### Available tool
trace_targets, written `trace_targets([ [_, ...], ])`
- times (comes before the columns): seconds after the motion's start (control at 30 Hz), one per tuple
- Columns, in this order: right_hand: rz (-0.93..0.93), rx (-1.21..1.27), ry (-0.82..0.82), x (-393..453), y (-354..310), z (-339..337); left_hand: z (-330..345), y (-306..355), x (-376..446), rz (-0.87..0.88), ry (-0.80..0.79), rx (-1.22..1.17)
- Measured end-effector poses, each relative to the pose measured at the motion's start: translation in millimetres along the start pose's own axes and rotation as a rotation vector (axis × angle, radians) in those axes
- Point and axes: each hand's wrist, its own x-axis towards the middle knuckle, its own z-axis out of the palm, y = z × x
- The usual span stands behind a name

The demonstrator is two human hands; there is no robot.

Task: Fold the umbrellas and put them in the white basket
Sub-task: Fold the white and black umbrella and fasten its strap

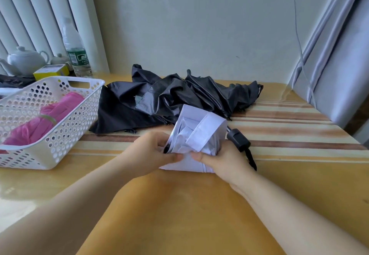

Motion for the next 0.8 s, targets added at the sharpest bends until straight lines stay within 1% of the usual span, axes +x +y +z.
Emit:
trace_targets([
  [0.07, 0.093, 0.110, -0.024, 7, 0, 0, -4, 2, 8, -0.100, -0.030, -0.052],
  [0.13, 0.138, 0.123, -0.039, 13, 0, 0, -5, -1, 12, -0.156, -0.032, -0.131],
  [0.2, 0.122, 0.130, -0.066, 14, 3, 0, -2, -4, 10, -0.123, -0.029, -0.183],
  [0.27, 0.109, 0.111, -0.106, 12, 3, -1, 4, -6, 5, -0.082, 0.041, -0.173],
  [0.37, 0.116, -0.018, -0.150, 6, -2, -7, 10, -11, -4, -0.074, 0.172, -0.104],
  [0.47, 0.138, -0.067, -0.198, 0, -6, -10, 13, -13, -18, -0.022, 0.199, -0.126],
  [0.5, 0.137, -0.050, -0.214, -3, -8, -9, 12, -9, -22, -0.022, 0.182, -0.129],
  [0.57, 0.090, -0.014, -0.240, -8, -8, -9, 5, 0, -24, -0.057, 0.098, -0.093],
  [0.67, 0.044, -0.030, -0.206, -16, -4, -7, -10, 8, -12, -0.094, -0.093, 0.239],
  [0.7, 0.038, -0.021, -0.199, -19, -2, -5, -12, 7, -10, -0.119, -0.156, 0.291],
  [0.73, 0.029, -0.012, -0.190, -21, 0, -3, -11, 5, -10, -0.152, -0.202, 0.280],
  [0.8, 0.015, 0.005, -0.171, -23, 2, -1, -5, -2, -15, -0.197, -0.193, 0.178],
])
